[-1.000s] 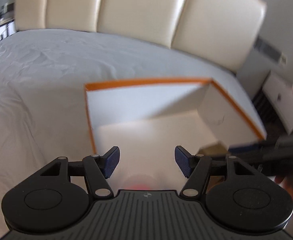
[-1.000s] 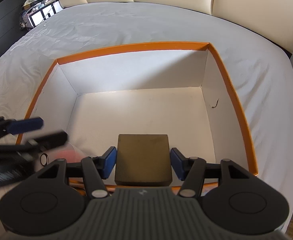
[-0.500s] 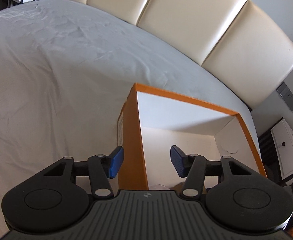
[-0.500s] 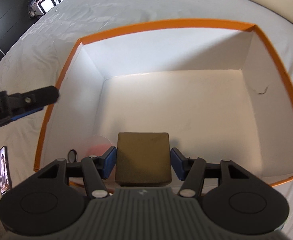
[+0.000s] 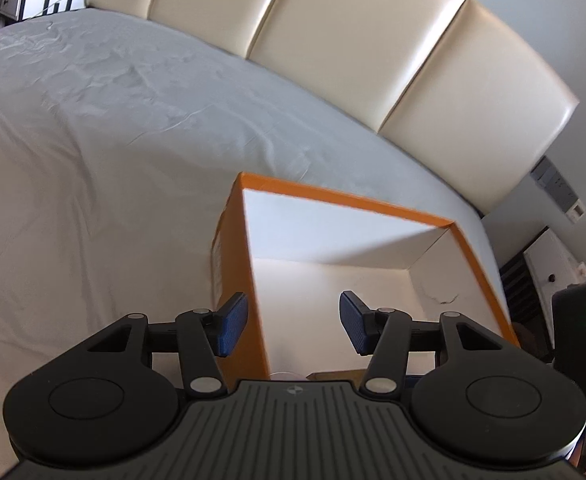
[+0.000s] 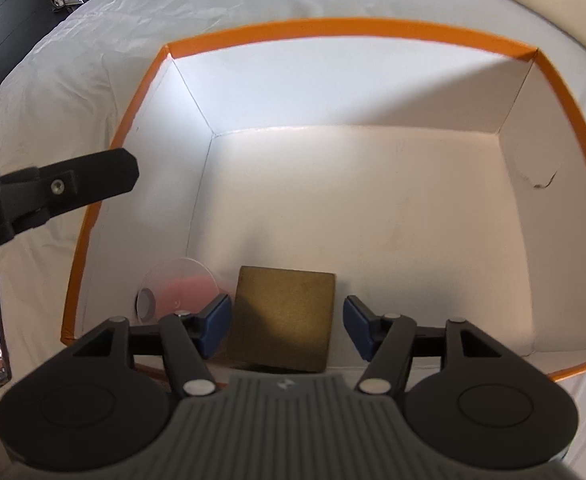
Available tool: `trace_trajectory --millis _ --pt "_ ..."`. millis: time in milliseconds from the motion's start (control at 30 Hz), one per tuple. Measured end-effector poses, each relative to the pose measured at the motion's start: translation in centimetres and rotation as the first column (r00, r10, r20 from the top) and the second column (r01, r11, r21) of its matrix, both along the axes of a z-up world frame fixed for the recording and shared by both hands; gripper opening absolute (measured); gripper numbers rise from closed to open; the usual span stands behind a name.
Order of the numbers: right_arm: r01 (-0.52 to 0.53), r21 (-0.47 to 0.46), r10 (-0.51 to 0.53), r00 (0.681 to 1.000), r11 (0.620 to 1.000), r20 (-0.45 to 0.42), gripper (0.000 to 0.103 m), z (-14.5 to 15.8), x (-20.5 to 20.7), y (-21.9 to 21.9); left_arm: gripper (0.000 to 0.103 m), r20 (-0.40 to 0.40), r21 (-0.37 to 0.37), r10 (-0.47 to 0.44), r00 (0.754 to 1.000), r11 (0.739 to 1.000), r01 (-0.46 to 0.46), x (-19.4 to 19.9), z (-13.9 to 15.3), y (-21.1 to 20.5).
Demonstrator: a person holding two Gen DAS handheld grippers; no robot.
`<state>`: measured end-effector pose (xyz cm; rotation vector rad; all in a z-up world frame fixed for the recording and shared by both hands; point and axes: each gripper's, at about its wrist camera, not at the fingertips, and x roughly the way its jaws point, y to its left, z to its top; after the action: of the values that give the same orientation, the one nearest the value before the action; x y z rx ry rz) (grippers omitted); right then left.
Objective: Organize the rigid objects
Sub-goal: 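Lower candle cup into orange box with left tool while right tool places brown box, then grasp the gold compact with left tool while right tool grasps the cloth pouch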
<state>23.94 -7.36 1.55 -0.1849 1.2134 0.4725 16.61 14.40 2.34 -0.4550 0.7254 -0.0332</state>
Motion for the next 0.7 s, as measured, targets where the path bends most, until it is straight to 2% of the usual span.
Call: trace_trajectory --millis 67,200,367,433,500,567,633,700 --pt "-0.019 0.011 0.019 0.998 1.0 0.056 0.069 0.9 -0.8 -0.3 0.061 0.039 0.007 -0.017 0.999 1.0 0.016 -0.5 0.6 -0.5" --pt "-0.051 0.081 0.037 0.985 0.995 0.169 0.074 3.5 -3.3 -1.6 0.062 0.149 0.081 -0.073 0.986 0.995 0.062 -2.1 2.7 -2.6" --pt "-0.049 0.197 -0.018 0.945 0.979 0.326 0.078 6.0 -7.7 -5.5 0.064 0.209 0.126 -0.167 0.964 0.982 0.142 -4.1 4.8 -5.0" --pt "-0.034 0.236 -0.061 0.921 0.971 0.386 0.089 6.3 -9.7 -7.2 0.064 0.218 0.14 -0.199 0.955 0.975 0.171 -4.9 5.5 -6.0" --pt "-0.009 0.276 -0.114 0.898 0.961 0.426 0.09 6.3 -11.6 -9.1 0.064 0.203 0.14 -0.242 0.949 0.966 0.217 -5.7 5.6 -6.9" --pt "0.027 0.291 -0.154 0.892 0.956 0.424 0.091 5.5 -12.8 -10.5 0.064 0.16 0.141 -0.292 0.943 0.952 0.271 -6.5 5.2 -7.9" --pt "0.061 0.292 -0.178 0.902 0.954 0.394 0.09 4.1 -13.6 -11.6 0.063 0.096 0.156 -0.331 0.939 0.936 0.314 -7.2 4.2 -8.9" --pt "0.11 0.296 -0.206 0.925 0.949 0.32 0.087 1.8 -13.9 -12.2 0.061 0.005 0.18 -0.34 0.941 0.925 0.333 -7.4 2.6 -9.7"
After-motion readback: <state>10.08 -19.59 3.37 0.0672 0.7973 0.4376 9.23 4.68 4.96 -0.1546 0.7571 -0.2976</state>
